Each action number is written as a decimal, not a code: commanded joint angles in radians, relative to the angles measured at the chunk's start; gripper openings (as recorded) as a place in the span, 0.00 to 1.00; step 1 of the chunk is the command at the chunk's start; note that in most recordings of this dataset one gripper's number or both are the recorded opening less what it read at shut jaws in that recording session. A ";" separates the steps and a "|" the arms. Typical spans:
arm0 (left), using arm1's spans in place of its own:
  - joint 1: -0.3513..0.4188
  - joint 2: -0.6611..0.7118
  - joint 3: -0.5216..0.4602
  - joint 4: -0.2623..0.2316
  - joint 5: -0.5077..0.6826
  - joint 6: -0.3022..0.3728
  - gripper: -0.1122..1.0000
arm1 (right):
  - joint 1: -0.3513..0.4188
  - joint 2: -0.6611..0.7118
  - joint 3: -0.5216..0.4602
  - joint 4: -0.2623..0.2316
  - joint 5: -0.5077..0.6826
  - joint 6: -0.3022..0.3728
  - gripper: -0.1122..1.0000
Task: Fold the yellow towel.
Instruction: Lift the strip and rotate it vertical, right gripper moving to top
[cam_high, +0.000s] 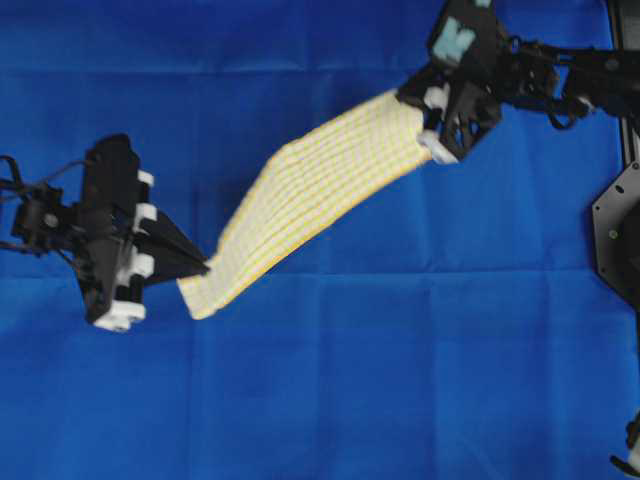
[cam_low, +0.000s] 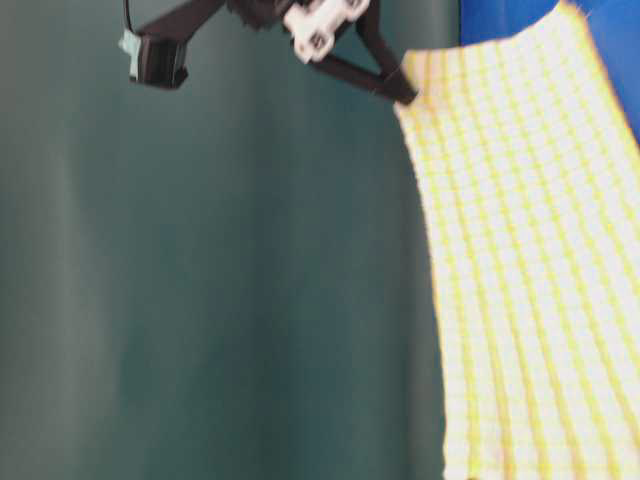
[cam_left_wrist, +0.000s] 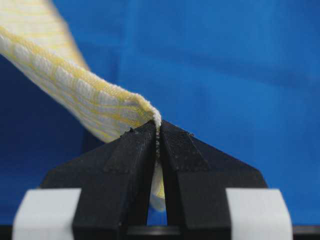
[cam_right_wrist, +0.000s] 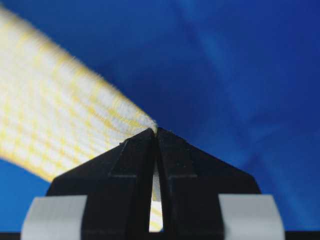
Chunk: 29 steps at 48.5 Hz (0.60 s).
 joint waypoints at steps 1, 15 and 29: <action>-0.021 0.026 -0.060 -0.002 -0.015 0.003 0.12 | -0.031 0.008 -0.048 -0.009 -0.023 0.000 0.11; -0.069 0.163 -0.230 -0.002 -0.015 0.009 0.12 | -0.100 0.057 -0.115 -0.034 -0.049 -0.002 0.11; -0.074 0.311 -0.433 0.005 -0.014 0.021 0.12 | -0.149 0.086 -0.156 -0.044 -0.055 -0.006 0.11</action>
